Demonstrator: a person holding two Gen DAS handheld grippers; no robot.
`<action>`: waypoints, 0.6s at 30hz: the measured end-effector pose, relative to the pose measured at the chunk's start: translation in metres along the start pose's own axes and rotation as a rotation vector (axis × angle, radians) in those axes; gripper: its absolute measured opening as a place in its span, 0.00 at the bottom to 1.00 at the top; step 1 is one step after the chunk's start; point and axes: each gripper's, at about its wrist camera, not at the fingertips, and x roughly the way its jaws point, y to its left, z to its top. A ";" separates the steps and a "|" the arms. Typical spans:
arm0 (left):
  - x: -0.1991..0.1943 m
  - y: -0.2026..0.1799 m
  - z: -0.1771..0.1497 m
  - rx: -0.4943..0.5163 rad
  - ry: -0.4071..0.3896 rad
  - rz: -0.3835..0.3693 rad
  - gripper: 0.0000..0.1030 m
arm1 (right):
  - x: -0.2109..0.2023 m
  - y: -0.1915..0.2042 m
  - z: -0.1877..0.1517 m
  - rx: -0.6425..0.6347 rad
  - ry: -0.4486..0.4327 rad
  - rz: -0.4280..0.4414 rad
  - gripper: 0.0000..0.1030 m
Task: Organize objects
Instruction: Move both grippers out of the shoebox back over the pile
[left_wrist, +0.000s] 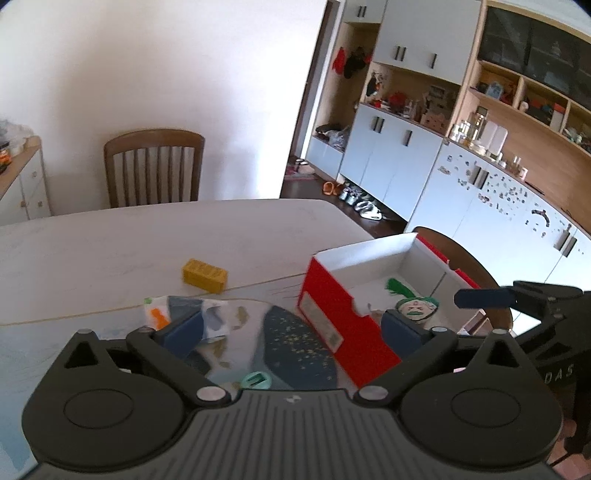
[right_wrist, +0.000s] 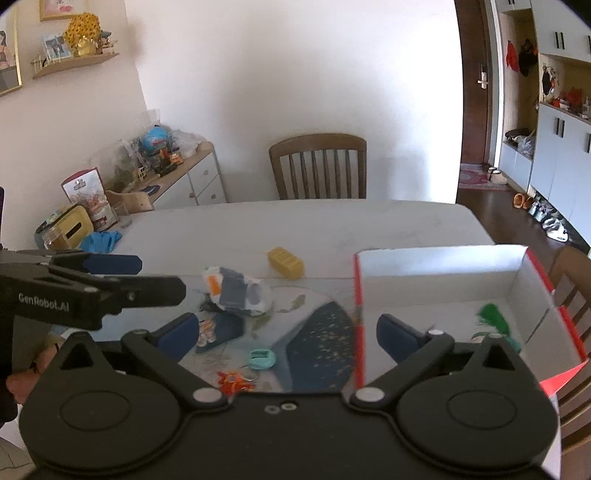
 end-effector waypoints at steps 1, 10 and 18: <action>-0.001 0.005 -0.001 -0.005 0.000 0.002 1.00 | 0.003 0.003 -0.001 0.002 0.004 0.002 0.99; -0.008 0.042 -0.018 -0.026 -0.001 0.039 1.00 | 0.022 0.037 -0.016 -0.002 0.014 0.019 0.99; 0.005 0.075 -0.040 -0.066 0.011 0.086 1.00 | 0.051 0.059 -0.041 -0.062 0.068 -0.001 0.99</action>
